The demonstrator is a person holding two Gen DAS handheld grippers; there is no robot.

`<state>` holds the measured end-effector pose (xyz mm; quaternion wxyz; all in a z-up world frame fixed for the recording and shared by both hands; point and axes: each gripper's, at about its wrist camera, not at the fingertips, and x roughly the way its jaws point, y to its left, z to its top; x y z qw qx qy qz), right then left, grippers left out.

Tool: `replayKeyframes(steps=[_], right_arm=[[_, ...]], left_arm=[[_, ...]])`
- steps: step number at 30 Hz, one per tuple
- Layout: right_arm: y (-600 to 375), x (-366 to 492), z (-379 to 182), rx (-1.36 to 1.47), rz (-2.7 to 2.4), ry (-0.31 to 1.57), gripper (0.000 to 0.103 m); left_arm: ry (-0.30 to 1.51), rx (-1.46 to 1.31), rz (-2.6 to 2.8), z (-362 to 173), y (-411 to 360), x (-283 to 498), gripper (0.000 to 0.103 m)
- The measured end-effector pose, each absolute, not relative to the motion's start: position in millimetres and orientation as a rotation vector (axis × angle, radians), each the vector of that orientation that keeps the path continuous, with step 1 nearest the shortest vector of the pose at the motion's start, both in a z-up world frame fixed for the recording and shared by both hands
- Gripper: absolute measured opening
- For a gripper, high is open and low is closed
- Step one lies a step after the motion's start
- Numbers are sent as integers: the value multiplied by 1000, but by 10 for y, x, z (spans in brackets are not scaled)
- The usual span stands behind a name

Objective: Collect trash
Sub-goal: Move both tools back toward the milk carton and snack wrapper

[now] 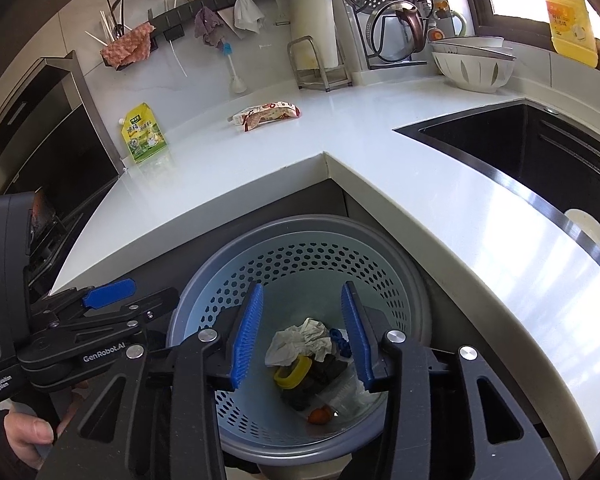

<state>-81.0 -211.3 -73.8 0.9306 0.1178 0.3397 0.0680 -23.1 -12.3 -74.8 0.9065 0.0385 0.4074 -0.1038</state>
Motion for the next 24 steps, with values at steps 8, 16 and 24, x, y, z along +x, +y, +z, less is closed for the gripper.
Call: replayKeyframes(steps=[8,16,24], right_arm=[[-2216,-672,-541,285,161,668,49],[-2178,-452,-244,247,175,608,55],[-2170,-42,-73,233,193,591,63]], left_arm=[[755,67,-178,-385,59,-210,71],[711,54,-172,-153,159,3,73],[675,33,-188,1,181,418,79]])
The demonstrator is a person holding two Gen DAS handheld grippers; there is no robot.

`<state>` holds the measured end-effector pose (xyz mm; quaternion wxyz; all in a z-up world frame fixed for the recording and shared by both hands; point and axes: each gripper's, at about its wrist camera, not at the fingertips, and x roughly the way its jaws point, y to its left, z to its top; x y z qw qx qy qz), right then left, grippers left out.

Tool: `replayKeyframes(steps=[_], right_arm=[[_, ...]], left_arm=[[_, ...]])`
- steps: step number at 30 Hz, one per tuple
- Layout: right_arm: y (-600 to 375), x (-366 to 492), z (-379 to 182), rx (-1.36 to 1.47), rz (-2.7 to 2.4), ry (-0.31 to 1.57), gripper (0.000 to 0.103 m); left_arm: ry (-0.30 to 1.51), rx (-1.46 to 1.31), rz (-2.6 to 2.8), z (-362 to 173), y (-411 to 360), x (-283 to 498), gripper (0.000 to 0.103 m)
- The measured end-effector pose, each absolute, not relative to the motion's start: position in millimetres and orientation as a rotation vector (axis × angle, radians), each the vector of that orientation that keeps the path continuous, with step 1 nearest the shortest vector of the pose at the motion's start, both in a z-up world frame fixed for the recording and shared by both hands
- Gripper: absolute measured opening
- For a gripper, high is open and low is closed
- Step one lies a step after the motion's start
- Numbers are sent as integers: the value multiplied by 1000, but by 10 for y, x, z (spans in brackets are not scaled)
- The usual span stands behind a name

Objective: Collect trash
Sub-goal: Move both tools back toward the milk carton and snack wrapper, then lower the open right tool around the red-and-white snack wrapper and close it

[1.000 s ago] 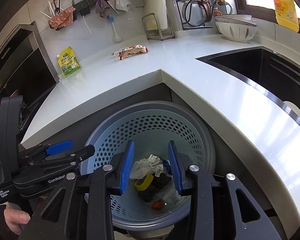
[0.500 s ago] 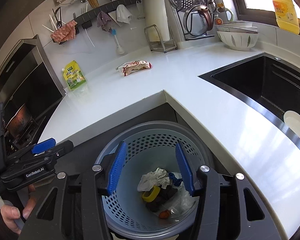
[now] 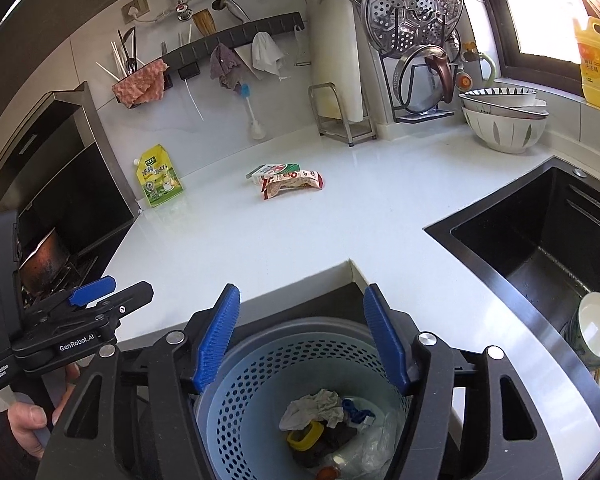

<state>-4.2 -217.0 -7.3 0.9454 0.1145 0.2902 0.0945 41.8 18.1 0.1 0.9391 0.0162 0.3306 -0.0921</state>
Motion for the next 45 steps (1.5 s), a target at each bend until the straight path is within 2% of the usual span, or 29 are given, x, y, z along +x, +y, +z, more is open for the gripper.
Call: replayKeyframes(steps=[10,24,34,45], right_arm=[[-2175,662,31,177,190,607,70],[-1967,2051,-6,100,325,694,70],[-1673,2731,-127,-55,398,726,75],[-1467,3110,-309,-202,429,750,75]], left_arm=[[683,-15,-170,0,292,1163,85],[705,-51,-105,13,489,2113,87],[718,-66,-87,-75,543,2498,87],[748,-102,-104,-218,575,2699,87]])
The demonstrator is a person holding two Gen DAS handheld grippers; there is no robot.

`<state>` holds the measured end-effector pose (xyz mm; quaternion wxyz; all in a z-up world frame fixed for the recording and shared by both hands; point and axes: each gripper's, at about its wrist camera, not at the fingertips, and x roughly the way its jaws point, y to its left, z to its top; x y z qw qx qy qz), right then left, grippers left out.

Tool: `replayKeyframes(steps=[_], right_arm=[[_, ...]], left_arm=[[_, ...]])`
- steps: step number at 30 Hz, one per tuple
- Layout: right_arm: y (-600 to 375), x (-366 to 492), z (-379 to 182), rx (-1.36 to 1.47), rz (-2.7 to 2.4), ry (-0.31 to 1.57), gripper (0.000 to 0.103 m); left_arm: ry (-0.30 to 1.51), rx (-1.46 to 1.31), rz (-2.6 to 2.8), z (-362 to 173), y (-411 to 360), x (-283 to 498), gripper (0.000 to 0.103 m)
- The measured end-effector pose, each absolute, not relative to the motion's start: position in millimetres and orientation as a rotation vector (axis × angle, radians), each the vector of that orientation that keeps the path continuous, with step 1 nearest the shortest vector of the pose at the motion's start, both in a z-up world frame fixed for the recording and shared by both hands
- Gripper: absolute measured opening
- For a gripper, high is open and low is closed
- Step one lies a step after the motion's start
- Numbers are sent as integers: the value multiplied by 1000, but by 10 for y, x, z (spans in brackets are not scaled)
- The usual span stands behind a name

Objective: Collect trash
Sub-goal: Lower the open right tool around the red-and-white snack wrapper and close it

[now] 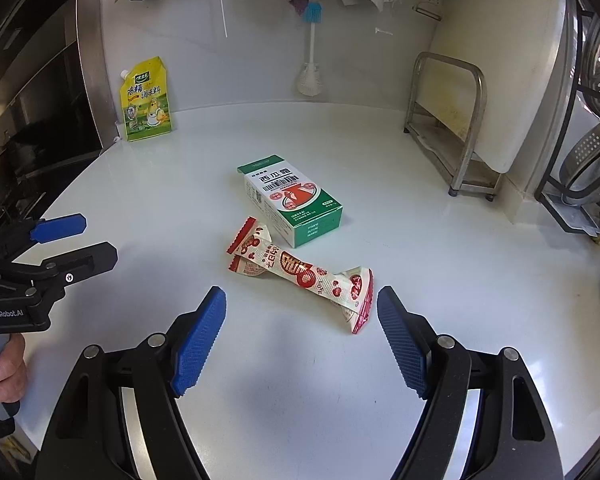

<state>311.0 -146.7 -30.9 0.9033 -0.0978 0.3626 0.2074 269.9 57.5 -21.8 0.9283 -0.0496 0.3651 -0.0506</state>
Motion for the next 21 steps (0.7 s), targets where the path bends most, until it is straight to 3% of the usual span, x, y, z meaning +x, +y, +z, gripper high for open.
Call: replayKeyframes(steps=[17,21], right_arm=[[-1113,3437,-564,-414,432,774,73],[-1093,3426,-613,-419,454,804,41]], left_arm=[[760,-120,-125,-268,574,2707,87],[764,-133,-122,-280,593,2718,87]])
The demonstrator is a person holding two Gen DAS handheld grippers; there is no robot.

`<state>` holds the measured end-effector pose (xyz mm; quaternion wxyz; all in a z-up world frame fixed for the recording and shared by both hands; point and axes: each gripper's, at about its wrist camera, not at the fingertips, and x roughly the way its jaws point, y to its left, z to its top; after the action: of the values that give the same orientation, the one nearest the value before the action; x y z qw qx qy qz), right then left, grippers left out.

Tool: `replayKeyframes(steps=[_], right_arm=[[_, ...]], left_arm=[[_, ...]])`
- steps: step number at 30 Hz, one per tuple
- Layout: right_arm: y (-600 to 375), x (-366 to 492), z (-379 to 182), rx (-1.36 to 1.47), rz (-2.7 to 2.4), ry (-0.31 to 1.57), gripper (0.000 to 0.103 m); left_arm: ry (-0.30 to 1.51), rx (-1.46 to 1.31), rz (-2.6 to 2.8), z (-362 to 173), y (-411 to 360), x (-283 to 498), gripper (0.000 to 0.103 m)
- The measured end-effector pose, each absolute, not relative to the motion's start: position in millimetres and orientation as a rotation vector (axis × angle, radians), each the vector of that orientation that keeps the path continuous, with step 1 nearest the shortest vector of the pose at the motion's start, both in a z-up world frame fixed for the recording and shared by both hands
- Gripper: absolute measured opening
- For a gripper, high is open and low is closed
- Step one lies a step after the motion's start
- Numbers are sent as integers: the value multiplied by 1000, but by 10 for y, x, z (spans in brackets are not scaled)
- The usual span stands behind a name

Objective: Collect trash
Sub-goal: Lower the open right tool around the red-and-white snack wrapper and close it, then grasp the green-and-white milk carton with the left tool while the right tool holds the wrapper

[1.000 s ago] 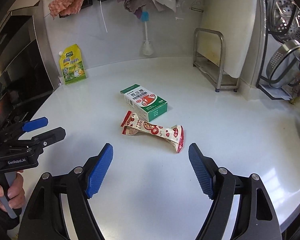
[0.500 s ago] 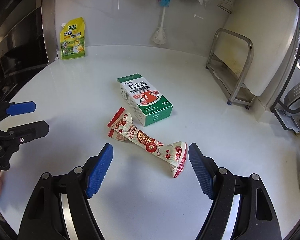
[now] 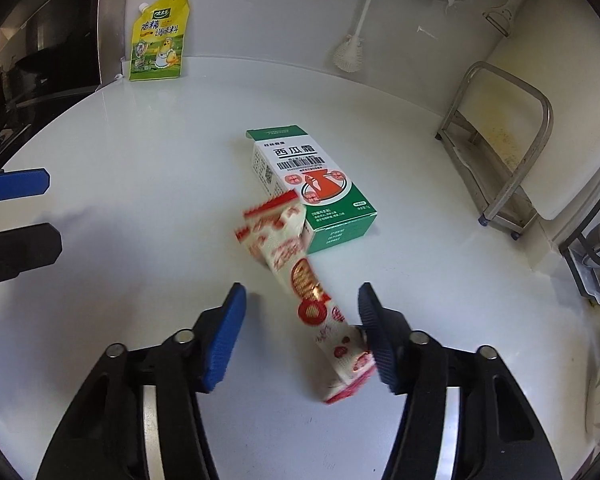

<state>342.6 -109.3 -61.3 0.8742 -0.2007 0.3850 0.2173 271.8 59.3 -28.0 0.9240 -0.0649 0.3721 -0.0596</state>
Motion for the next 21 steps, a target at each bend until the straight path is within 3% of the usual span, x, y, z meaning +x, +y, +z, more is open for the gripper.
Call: replayKeyframes(steps=[1,6,21], right_arm=[[-1103,3423,-615,-404,462,812,31],[-1209,3343,-579,-325,465,819,20],[-2542,2989,-218,116,142,650,19]], left_arm=[[764,-133,-119,-281,592,2722,87],[749,-113,-85,-273,580,2721,87],[760,-143,-14,-149,-124,3111,90]])
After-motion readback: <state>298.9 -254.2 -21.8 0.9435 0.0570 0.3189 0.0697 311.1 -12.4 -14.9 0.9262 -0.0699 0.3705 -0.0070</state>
